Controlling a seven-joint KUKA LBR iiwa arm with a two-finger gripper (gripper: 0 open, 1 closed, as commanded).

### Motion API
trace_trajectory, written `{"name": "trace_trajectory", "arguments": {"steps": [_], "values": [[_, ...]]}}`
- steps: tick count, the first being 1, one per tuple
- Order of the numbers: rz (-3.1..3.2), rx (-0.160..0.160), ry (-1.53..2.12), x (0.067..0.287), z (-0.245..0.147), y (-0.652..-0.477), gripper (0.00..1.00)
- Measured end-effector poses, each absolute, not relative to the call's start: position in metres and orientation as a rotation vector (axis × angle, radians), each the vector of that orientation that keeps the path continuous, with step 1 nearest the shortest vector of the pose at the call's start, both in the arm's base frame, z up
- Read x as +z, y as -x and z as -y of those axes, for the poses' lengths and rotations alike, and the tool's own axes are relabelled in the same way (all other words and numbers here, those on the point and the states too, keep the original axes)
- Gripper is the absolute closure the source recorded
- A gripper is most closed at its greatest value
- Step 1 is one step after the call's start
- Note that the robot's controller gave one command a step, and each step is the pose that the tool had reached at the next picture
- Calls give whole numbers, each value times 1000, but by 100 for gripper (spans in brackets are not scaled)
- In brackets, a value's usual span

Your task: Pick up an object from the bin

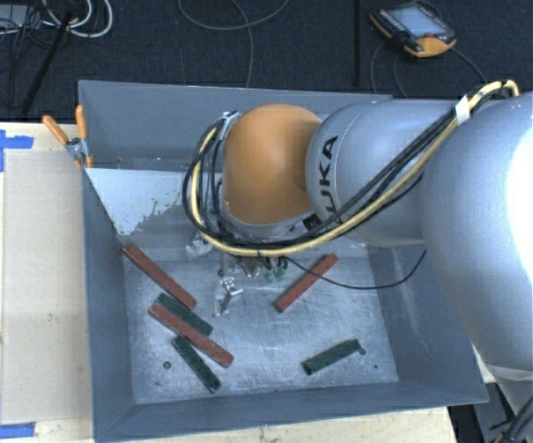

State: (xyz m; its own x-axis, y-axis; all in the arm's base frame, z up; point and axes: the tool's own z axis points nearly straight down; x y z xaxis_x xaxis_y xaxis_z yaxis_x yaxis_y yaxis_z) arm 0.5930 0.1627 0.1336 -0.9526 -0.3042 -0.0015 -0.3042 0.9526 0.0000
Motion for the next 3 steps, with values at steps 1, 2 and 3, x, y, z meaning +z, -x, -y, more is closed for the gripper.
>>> {"name": "trace_trajectory", "arguments": {"steps": [1, 2, 3], "values": [[-3101, 1, 483, 133, -163, -593, 0], [-3108, 3, 447, 78, -145, -568, 0], [-3114, 1, 436, 80, -144, -569, 100]]}}
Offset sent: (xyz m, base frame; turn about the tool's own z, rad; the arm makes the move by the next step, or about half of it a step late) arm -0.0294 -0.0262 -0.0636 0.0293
